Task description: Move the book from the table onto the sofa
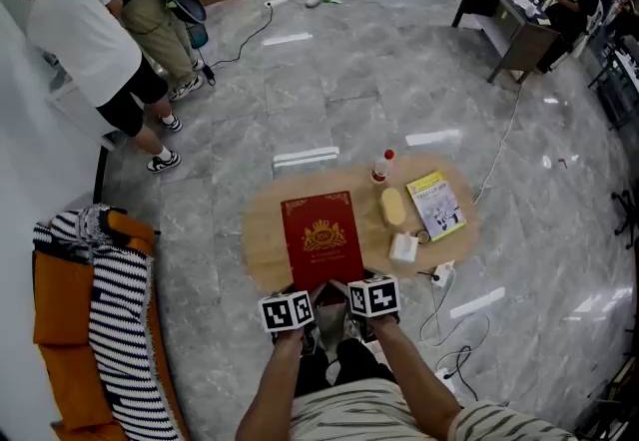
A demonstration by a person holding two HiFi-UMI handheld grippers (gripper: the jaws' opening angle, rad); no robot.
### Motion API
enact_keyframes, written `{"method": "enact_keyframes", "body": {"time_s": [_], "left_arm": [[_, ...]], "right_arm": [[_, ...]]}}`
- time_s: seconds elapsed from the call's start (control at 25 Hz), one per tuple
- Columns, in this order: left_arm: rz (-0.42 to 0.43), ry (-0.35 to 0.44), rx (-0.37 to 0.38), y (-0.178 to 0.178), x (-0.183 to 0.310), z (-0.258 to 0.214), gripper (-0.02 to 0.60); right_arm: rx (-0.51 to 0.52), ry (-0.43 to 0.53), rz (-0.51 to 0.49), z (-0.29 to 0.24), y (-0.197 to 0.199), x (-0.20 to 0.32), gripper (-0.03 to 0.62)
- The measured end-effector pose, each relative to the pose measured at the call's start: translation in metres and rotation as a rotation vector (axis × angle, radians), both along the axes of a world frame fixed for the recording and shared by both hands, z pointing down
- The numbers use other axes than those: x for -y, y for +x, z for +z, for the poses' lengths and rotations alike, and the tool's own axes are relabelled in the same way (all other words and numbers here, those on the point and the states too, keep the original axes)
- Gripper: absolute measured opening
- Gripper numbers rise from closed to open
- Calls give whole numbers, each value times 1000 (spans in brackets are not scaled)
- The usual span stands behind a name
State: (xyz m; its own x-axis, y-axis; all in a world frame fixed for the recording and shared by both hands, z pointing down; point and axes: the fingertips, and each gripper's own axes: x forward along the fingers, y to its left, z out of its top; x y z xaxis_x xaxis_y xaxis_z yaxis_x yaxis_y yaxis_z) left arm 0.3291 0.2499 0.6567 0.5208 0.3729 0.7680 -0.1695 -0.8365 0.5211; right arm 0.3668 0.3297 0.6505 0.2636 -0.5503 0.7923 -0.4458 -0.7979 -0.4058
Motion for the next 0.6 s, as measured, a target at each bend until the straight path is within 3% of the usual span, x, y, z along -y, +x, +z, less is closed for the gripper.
{"method": "enact_keyframes", "body": {"time_s": [0.6], "left_arm": [[-27,3,-53,-12,23,-74,347]], "right_arm": [[-68,1,-29,-80,-8,26,360]]}}
